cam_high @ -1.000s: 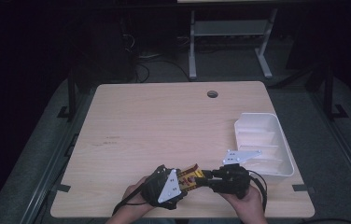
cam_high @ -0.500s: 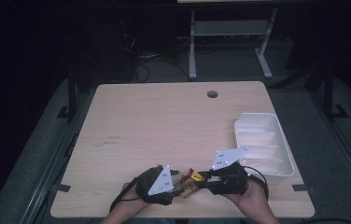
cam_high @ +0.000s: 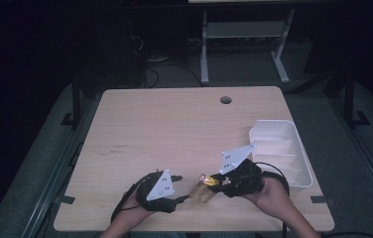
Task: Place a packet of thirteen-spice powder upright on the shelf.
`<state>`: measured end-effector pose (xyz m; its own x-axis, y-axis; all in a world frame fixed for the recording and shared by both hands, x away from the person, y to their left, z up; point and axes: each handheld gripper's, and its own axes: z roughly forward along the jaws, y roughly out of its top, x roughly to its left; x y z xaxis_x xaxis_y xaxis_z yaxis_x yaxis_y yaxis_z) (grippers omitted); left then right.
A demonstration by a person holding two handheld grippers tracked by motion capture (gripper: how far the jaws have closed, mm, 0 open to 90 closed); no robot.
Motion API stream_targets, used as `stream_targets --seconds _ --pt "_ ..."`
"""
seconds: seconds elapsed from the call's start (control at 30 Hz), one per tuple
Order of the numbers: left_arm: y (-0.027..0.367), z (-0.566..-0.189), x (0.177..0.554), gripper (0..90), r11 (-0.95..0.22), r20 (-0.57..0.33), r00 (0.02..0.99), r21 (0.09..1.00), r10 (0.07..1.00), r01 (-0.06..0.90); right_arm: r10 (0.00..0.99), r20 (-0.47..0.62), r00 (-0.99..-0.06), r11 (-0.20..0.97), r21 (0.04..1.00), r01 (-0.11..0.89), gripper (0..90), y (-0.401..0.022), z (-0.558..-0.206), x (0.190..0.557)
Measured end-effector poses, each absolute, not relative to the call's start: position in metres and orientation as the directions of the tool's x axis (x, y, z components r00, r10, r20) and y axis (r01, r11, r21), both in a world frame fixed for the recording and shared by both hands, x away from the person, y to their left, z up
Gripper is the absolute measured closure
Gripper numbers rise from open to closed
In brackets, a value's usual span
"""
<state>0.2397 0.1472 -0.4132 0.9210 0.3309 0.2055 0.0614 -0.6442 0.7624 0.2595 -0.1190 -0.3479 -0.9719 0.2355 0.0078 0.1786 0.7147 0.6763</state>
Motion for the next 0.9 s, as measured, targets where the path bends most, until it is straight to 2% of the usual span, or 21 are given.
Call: stream_targets --seconds 0.4,0.9 --pt "0.172 -0.411 0.250 37.9 -0.625 0.186 0.894 0.771 0.409 0.126 0.177 -0.033 -0.984 0.761 0.638 0.115 68.8 -0.136 -0.323 0.272" --pt "0.195 -0.409 0.261 35.4 -0.597 0.166 0.861 0.781 0.481 0.183 0.187 -0.073 -0.980 0.791 0.602 0.106 68.8 -0.157 -0.303 0.283"
